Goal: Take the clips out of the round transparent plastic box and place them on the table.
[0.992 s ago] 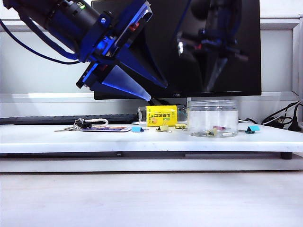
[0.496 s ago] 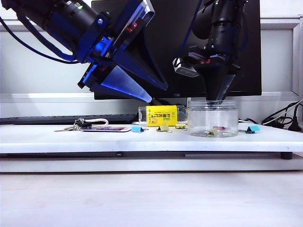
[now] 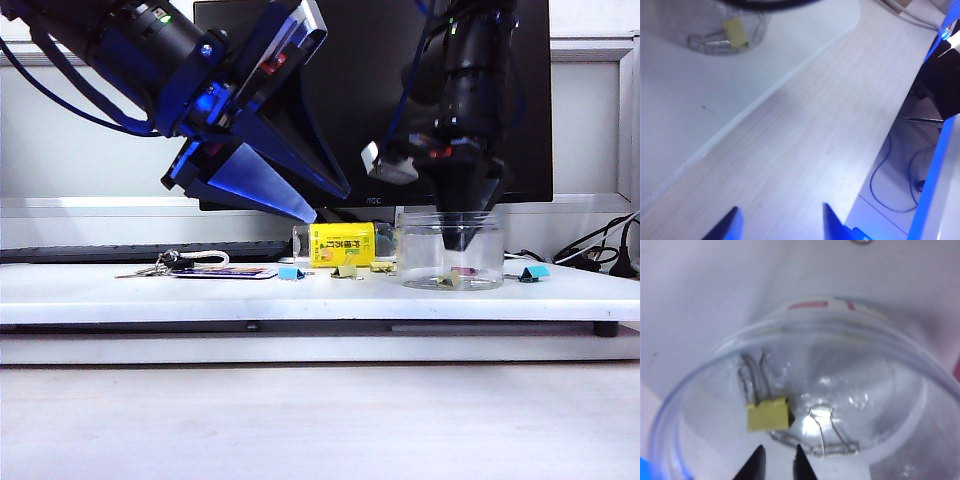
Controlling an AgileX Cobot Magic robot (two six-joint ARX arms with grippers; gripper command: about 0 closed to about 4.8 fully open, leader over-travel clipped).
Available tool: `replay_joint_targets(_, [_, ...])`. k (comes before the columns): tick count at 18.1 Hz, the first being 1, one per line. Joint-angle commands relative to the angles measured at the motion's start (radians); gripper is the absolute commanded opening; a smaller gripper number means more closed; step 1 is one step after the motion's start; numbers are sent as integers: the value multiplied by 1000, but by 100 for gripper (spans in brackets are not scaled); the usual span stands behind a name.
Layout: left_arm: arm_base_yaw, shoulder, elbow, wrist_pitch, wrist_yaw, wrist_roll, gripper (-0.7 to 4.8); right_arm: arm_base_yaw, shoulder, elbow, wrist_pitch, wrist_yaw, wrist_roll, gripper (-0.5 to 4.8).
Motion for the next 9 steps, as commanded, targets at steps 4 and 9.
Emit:
replay_joint_targets(4, [0, -3, 1, 6, 2, 27, 214, 5, 7, 2, 26, -19, -49, 81])
replay_joint_targets(9, [0, -3, 1, 6, 2, 44, 214, 5, 10, 2, 30, -19, -88, 81])
